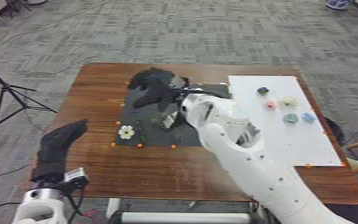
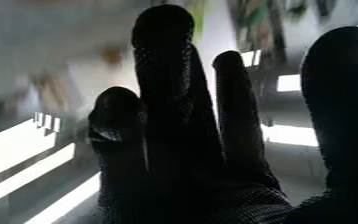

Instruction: Arrange flowers

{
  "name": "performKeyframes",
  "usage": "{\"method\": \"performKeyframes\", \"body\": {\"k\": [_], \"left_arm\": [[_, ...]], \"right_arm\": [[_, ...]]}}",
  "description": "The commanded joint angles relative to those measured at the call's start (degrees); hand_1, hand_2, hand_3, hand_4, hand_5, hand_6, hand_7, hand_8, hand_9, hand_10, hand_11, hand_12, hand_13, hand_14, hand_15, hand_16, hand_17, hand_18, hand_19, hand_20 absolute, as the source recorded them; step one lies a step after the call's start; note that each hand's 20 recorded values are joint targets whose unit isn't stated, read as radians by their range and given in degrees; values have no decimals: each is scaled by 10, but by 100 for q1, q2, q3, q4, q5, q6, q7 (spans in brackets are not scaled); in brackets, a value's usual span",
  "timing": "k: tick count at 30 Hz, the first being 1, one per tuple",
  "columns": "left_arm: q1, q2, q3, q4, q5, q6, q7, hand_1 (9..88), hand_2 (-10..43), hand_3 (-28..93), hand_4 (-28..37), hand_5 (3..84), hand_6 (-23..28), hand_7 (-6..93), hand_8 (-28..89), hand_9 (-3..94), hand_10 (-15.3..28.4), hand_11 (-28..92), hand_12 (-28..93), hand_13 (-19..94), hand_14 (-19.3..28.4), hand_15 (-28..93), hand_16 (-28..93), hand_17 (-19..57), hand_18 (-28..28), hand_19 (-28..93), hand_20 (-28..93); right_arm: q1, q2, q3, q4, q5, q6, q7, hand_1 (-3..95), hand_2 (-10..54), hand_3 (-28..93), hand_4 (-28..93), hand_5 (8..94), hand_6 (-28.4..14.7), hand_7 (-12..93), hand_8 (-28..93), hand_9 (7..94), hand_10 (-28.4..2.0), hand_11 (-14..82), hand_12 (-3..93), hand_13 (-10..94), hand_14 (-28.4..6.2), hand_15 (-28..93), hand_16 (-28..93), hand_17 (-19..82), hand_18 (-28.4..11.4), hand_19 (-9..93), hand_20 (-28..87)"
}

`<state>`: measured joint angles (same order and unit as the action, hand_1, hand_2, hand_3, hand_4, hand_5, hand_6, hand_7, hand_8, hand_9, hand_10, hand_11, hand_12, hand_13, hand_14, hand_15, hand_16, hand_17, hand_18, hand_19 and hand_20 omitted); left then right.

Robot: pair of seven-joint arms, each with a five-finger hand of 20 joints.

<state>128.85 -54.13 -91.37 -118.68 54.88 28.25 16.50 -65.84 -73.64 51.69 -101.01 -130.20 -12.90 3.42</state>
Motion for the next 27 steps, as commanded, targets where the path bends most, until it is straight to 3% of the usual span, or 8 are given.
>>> {"method": "performKeyframes", "body": {"k": [1, 10, 14, 22, 27], "left_arm": [[221, -72, -130, -133, 68, 197, 30, 257, -2, 684, -282, 539, -12, 166, -104, 496, 141, 191, 93, 380, 153, 148, -17, 53, 105, 107, 143], [292, -99, -128, -156, 67, 164, 41, 295, -20, 673, -260, 537, -15, 171, -106, 497, 141, 192, 93, 383, 152, 151, -18, 61, 110, 130, 158], [375, -139, -125, -184, 55, 164, 58, 296, -19, 670, -256, 537, -15, 173, -107, 496, 140, 192, 93, 383, 152, 152, -19, 61, 111, 128, 157], [398, -193, -80, -194, 154, 67, -15, 295, -16, 668, -255, 537, -17, 175, -108, 498, 140, 194, 94, 382, 151, 151, -19, 58, 111, 124, 155], [420, -202, -91, -200, 156, 99, -21, 295, -16, 668, -254, 538, -18, 175, -109, 497, 139, 193, 93, 381, 150, 150, -19, 56, 112, 121, 154]], "right_arm": [[-853, 2005, 1543, -491, 246, 1013, 142, 361, -95, 667, -153, 514, -14, 165, -63, 613, -146, 115, 199, 778, -83, 452, 327, 484, -175, 877, 450], [-1868, 2968, 2823, -186, 395, 1379, 688, 378, -95, 662, -161, 527, -14, 194, -58, 657, -138, 171, 221, 791, -74, 485, 329, 502, -164, 891, 453], [-2161, 3080, 3067, 13, 416, 1466, 715, 382, -95, 660, -161, 542, -12, 205, -61, 676, -132, 190, 226, 794, -75, 502, 333, 506, -162, 895, 451], [-2714, 3125, 3425, 98, 310, 1244, 670, 383, -95, 660, -159, 553, -9, 214, -66, 691, -132, 212, 234, 794, -78, 527, 334, 507, -164, 898, 450], [-2993, 3076, 3516, 191, 255, 1115, 608, 381, -95, 663, -159, 554, -8, 216, -67, 692, -129, 212, 235, 795, -79, 531, 334, 506, -163, 897, 450]]}}
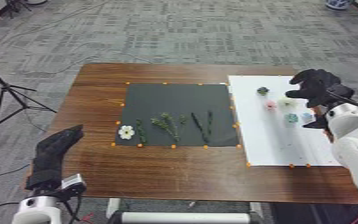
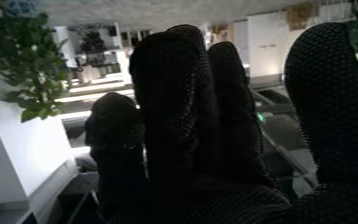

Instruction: Arrange flowers

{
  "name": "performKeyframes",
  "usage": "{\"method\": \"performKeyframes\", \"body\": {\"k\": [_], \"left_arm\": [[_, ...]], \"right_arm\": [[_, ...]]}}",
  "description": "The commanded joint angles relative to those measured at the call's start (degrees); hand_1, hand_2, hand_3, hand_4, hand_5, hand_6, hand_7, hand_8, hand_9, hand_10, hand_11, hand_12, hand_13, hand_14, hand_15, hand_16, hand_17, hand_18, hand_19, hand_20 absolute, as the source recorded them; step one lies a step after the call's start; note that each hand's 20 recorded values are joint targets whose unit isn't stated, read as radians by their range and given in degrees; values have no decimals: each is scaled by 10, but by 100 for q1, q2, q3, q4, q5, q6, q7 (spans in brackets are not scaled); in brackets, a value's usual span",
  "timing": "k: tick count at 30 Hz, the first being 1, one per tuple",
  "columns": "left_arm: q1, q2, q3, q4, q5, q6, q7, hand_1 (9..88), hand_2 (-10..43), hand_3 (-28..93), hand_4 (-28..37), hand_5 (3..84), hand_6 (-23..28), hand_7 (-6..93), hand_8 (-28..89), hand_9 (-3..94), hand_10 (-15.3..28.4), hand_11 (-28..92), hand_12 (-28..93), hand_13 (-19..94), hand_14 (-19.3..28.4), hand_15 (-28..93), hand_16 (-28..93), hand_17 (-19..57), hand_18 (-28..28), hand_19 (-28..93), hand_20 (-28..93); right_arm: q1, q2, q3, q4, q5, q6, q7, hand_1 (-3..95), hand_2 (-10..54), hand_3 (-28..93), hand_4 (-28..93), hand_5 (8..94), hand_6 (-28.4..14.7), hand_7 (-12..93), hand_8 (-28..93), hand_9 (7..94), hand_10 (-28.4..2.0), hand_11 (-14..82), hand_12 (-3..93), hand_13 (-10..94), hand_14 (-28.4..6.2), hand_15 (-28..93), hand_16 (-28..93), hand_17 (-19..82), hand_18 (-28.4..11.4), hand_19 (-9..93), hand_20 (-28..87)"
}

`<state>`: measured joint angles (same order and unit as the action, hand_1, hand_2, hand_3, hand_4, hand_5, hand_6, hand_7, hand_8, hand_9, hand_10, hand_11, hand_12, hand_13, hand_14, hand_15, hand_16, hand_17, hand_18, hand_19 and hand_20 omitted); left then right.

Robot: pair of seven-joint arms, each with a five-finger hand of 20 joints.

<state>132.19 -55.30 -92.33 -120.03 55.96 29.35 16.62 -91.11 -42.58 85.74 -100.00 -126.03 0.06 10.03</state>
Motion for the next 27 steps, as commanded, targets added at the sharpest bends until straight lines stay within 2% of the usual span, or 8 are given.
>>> {"method": "performKeyframes", "body": {"k": [1, 5, 9, 12, 19, 23, 25, 27], "left_arm": [[110, -94, -6, -72, 40, -13, -22, 294, -17, 668, -255, 537, -18, 176, -109, 497, 139, 193, 93, 381, 150, 150, -19, 56, 112, 120, 154], [121, -121, 22, -73, 33, 14, 7, 291, -16, 670, -255, 538, -19, 176, -109, 497, 140, 192, 93, 381, 151, 149, -19, 56, 112, 119, 154], [50, -131, 73, -31, 76, -61, -17, 291, -16, 669, -257, 538, -19, 176, -109, 497, 139, 192, 93, 381, 151, 149, -18, 55, 113, 119, 153], [95, -175, 81, -54, 101, -88, -25, 289, -17, 671, -258, 538, -19, 176, -109, 497, 139, 191, 93, 381, 151, 149, -18, 55, 113, 119, 153], [150, -219, 105, -85, 74, -33, -24, 287, -17, 672, -259, 538, -20, 176, -109, 497, 139, 191, 93, 381, 151, 149, -18, 54, 113, 119, 152], [152, -203, 89, -85, 72, -31, -4, 288, -16, 671, -260, 539, -19, 175, -109, 497, 139, 191, 93, 381, 152, 149, -18, 53, 114, 119, 152], [173, -169, 42, -102, 62, -17, 11, 288, -15, 671, -260, 538, -20, 175, -109, 497, 139, 191, 94, 381, 152, 148, -18, 54, 113, 118, 152], [187, -128, -49, -111, 55, -23, 9, 288, -14, 669, -261, 538, -20, 175, -109, 498, 140, 191, 94, 381, 152, 149, -18, 54, 113, 118, 152]], "right_arm": [[-512, -44, 99, 113, -164, -166, -49, 382, -95, 663, -159, 554, -7, 216, -67, 692, -130, 213, 235, 795, -79, 532, 335, 506, -163, 897, 450], [-529, -109, 0, 304, -283, -205, -137, 383, -95, 661, -161, 560, -6, 221, -68, 693, -132, 214, 237, 795, -79, 533, 334, 505, -165, 896, 451], [-629, -163, 41, 456, -348, -215, -250, 386, -95, 663, -161, 563, -5, 224, -70, 696, -131, 218, 238, 795, -78, 535, 335, 504, -167, 896, 451], [-638, -197, -22, 544, -348, -193, -176, 388, -95, 663, -162, 565, -5, 227, -71, 695, -130, 221, 240, 794, -79, 537, 335, 504, -166, 895, 452], [-627, -272, -333, 796, -431, 443, -38, 454, -95, 673, -181, 581, -3, 255, -73, 696, -129, 231, 245, 814, -64, 554, 335, 528, -153, 906, 445], [-524, -140, -537, 824, -178, 1146, -263, 566, -95, 573, -178, 632, -7, 264, 102, 809, -91, 119, 402, 849, -51, 542, 339, 562, -136, 912, 430], [-380, -44, -614, 674, -29, 1397, -337, 609, -95, 562, -172, 715, -5, 270, 123, 876, -85, 106, 419, 884, -43, 525, 350, 596, -126, 919, 423], [-161, 72, -729, 441, 110, 1534, -386, 618, -95, 563, -168, 734, -7, 267, 121, 887, -84, 112, 415, 895, -37, 521, 353, 607, -124, 923, 423]]}}
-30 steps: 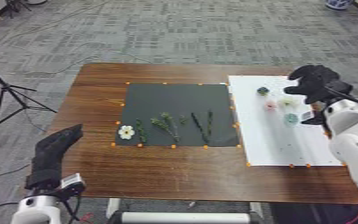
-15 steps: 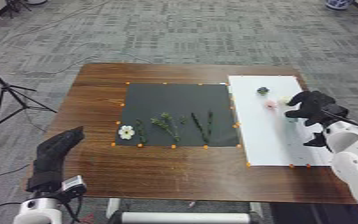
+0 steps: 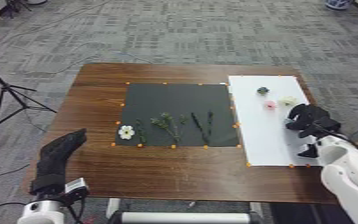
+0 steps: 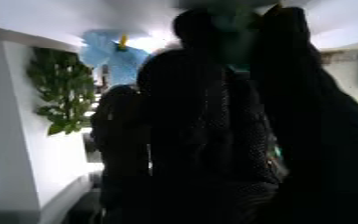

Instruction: Arrange flowers

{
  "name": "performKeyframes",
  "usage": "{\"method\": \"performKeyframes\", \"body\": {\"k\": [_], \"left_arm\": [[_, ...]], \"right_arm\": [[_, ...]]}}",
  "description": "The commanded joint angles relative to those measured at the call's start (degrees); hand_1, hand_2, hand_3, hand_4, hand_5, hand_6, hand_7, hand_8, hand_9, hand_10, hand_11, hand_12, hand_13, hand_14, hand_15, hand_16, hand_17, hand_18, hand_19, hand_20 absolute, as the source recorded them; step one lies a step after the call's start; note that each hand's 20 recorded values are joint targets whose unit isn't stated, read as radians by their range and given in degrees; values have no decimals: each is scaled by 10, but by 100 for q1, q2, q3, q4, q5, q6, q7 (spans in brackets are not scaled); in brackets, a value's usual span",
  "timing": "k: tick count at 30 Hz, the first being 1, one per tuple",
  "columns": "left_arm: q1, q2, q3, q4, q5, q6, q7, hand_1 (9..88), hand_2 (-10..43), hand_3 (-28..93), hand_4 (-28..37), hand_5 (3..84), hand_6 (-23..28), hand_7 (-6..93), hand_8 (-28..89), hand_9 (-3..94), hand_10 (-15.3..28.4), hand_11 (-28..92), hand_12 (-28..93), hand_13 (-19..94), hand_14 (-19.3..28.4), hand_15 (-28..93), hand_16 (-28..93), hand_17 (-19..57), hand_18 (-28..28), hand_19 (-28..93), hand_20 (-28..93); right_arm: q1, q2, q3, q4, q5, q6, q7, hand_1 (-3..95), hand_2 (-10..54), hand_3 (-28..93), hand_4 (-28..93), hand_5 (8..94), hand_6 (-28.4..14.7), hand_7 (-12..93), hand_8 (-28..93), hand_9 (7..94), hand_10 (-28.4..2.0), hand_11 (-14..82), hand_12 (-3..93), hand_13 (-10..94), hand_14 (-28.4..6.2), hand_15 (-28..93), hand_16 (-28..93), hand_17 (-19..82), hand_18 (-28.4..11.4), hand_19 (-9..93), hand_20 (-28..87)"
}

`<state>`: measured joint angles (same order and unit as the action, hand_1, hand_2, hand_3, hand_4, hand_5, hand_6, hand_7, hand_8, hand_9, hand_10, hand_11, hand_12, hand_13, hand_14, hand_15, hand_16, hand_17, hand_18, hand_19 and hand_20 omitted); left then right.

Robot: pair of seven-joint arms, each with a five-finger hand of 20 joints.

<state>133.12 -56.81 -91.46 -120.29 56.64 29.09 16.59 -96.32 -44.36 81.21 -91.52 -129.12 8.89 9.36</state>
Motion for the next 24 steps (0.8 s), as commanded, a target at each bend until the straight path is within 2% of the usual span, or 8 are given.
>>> {"method": "performKeyframes", "body": {"k": [1, 6, 11, 13, 17, 22, 23, 24], "left_arm": [[87, 67, -177, -81, -29, 33, 39, 288, -13, 668, -261, 538, -19, 175, -109, 498, 140, 191, 93, 381, 152, 149, -18, 54, 113, 118, 152], [149, 175, -471, -104, -56, 110, 53, 283, -13, 671, -263, 538, -16, 174, -108, 498, 139, 191, 93, 384, 152, 150, -17, 54, 113, 118, 152], [98, 287, -577, -65, -32, 151, 63, 282, -12, 673, -266, 539, -17, 173, -108, 499, 140, 192, 93, 384, 152, 151, -18, 54, 113, 118, 152], [29, 331, -539, -38, -44, 176, 82, 281, -13, 674, -266, 539, -17, 174, -108, 499, 140, 192, 94, 384, 152, 151, -18, 54, 113, 118, 152], [-37, 329, -469, -21, -8, 175, 91, 280, -13, 676, -266, 538, -17, 175, -108, 500, 140, 192, 94, 382, 150, 148, -19, 55, 112, 115, 151], [-83, 295, -356, 5, -23, 181, 89, 280, -14, 676, -268, 538, -17, 175, -109, 499, 140, 191, 93, 383, 150, 148, -18, 56, 111, 112, 150], [-153, 310, -320, 41, -25, 163, 97, 280, -14, 676, -269, 538, -17, 175, -109, 499, 139, 191, 94, 383, 150, 148, -18, 56, 111, 112, 150], [-115, 294, -330, 20, -23, 193, 97, 280, -13, 675, -269, 538, -17, 175, -108, 499, 139, 191, 93, 382, 150, 147, -18, 56, 111, 111, 150]], "right_arm": [[594, 300, -441, -501, 502, 702, -303, 620, -95, 564, -168, 737, -8, 266, 120, 889, -85, 115, 414, 897, -36, 520, 354, 610, -124, 925, 424], [2129, 341, -1599, -886, 1002, 318, -436, 611, -95, 576, -164, 749, -8, 264, 117, 899, -86, 119, 404, 902, -30, 522, 363, 615, -119, 930, 431], [4087, 146, -3445, -786, 1019, -301, -877, 608, -95, 581, -168, 759, -7, 263, 112, 901, -85, 115, 403, 901, -29, 523, 369, 616, -117, 932, 436], [4659, -25, -4022, -760, 878, -601, -1041, 606, -95, 584, -170, 758, -4, 263, 109, 900, -83, 108, 408, 899, -27, 526, 372, 615, -118, 932, 442], [5267, -565, -4695, -684, 647, -1171, -1230, 604, -95, 585, -173, 760, 0, 264, 102, 904, -81, 94, 410, 898, -27, 529, 374, 613, -119, 932, 450], [5223, -1390, -4799, -466, 448, -1508, -1209, 603, -95, 586, -177, 759, 0, 265, 100, 905, -83, 82, 405, 895, -26, 533, 376, 612, -118, 932, 458], [5216, -1520, -4800, -419, 467, -1571, -1156, 604, -95, 586, -177, 759, 0, 264, 99, 905, -83, 80, 404, 895, -26, 534, 376, 611, -118, 932, 459], [5189, -1712, -4764, -309, 446, -1684, -1198, 603, -95, 586, -176, 760, 2, 264, 99, 905, -83, 78, 402, 895, -26, 534, 376, 612, -118, 932, 461]]}}
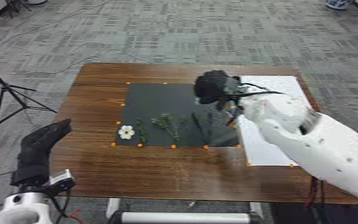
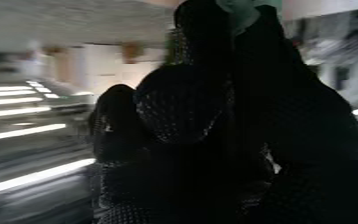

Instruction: Arrange flowers

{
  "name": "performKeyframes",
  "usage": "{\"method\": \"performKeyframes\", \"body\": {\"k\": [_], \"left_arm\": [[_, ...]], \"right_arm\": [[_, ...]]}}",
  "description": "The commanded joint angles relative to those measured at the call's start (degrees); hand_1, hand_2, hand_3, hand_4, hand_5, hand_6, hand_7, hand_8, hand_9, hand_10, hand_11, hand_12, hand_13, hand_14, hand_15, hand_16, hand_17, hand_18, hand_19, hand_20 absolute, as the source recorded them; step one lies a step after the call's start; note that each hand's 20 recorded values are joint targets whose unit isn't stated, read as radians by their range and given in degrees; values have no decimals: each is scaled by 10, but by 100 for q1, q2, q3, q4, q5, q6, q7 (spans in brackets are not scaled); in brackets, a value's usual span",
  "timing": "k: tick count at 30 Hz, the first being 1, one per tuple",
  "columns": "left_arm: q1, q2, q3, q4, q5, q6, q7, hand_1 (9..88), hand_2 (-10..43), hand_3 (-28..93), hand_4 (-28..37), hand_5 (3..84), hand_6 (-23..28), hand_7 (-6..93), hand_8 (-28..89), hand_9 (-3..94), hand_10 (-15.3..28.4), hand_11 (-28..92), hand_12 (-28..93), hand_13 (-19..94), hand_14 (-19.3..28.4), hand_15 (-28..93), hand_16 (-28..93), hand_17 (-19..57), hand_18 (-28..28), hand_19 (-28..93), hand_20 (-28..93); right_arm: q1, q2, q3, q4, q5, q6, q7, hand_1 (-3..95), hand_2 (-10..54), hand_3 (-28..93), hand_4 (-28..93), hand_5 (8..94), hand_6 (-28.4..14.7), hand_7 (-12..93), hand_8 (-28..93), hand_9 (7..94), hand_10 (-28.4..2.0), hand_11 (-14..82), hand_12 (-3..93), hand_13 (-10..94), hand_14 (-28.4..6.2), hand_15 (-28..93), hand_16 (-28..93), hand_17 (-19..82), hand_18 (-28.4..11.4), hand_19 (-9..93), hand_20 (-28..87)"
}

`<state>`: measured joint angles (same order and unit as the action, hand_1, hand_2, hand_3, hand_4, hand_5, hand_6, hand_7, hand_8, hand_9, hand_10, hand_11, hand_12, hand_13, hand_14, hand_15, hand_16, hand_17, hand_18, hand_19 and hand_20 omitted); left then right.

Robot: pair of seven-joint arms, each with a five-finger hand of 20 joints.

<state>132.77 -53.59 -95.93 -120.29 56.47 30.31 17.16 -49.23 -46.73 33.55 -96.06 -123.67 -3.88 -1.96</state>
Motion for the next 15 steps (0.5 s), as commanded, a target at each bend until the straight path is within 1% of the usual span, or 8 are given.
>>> {"method": "performKeyframes", "body": {"k": [1, 3, 5, 7, 10, 11, 12, 15], "left_arm": [[-115, -25, 131, 36, -11, 46, 22, 279, -13, 675, -269, 538, -17, 174, -109, 499, 138, 191, 93, 382, 150, 147, -18, 56, 110, 111, 150], [-167, -34, 151, 57, -14, 44, 22, 279, -13, 675, -270, 539, -17, 175, -109, 499, 139, 190, 93, 382, 150, 146, -18, 56, 109, 110, 150], [-281, -2, 254, 104, -24, 74, 53, 278, -12, 675, -271, 539, -17, 174, -109, 499, 140, 191, 93, 382, 150, 146, -18, 56, 109, 108, 149], [-198, -11, 244, 44, -44, 93, 89, 277, -11, 674, -272, 539, -16, 175, -109, 500, 140, 191, 94, 383, 150, 147, -18, 56, 109, 108, 150], [-301, -17, 335, 83, -25, 48, 60, 275, -12, 677, -272, 540, -18, 175, -108, 500, 140, 192, 94, 383, 151, 148, -17, 55, 108, 107, 150], [-235, -19, 336, 68, -45, 18, 111, 275, -12, 677, -272, 540, -18, 175, -109, 500, 140, 192, 94, 383, 150, 148, -17, 55, 109, 106, 150], [-451, -31, 449, 159, 6, 13, 11, 274, -12, 678, -273, 540, -18, 175, -109, 500, 140, 192, 94, 384, 151, 148, -17, 55, 108, 106, 150], [-520, -18, 501, 191, -3, -59, 23, 274, -12, 678, -274, 541, -17, 175, -108, 501, 140, 192, 93, 384, 151, 149, -18, 55, 108, 106, 150]], "right_arm": [[450, -1597, 11, 227, -73, -417, -44, 603, -95, 586, -176, 760, 2, 264, 99, 906, -82, 77, 401, 895, -26, 535, 376, 612, -118, 932, 462], [357, -1882, 121, 398, -164, -519, -79, 604, -95, 584, -177, 760, 3, 263, 98, 908, -82, 75, 397, 895, -26, 536, 375, 612, -118, 932, 464], [296, -2048, 152, 563, -290, -476, -88, 604, -95, 584, -177, 762, 4, 260, 97, 909, -82, 74, 393, 895, -27, 536, 374, 612, -118, 932, 467], [129, -2275, 274, 680, -487, -586, -83, 605, -95, 583, -179, 765, 5, 256, 98, 911, -82, 73, 387, 896, -27, 536, 373, 612, -120, 932, 471], [-124, -2677, 501, 1000, -766, -834, -65, 605, -95, 583, -180, 771, 4, 249, 97, 914, -82, 72, 378, 896, -27, 536, 372, 612, -121, 932, 474], [-224, -2773, 527, 1019, -816, -924, 9, 604, -95, 583, -179, 772, 4, 248, 98, 914, -82, 72, 377, 896, -27, 536, 372, 612, -121, 932, 475], [-299, -3010, 732, 1296, -1027, -1038, -154, 604, -95, 583, -180, 772, 5, 247, 98, 913, -82, 71, 377, 896, -27, 536, 372, 612, -121, 932, 475], [-516, -3389, 966, 1550, -1533, -1242, -305, 605, -95, 582, -182, 772, 6, 247, 101, 913, -82, 68, 375, 897, -28, 536, 372, 611, -121, 932, 476]]}}
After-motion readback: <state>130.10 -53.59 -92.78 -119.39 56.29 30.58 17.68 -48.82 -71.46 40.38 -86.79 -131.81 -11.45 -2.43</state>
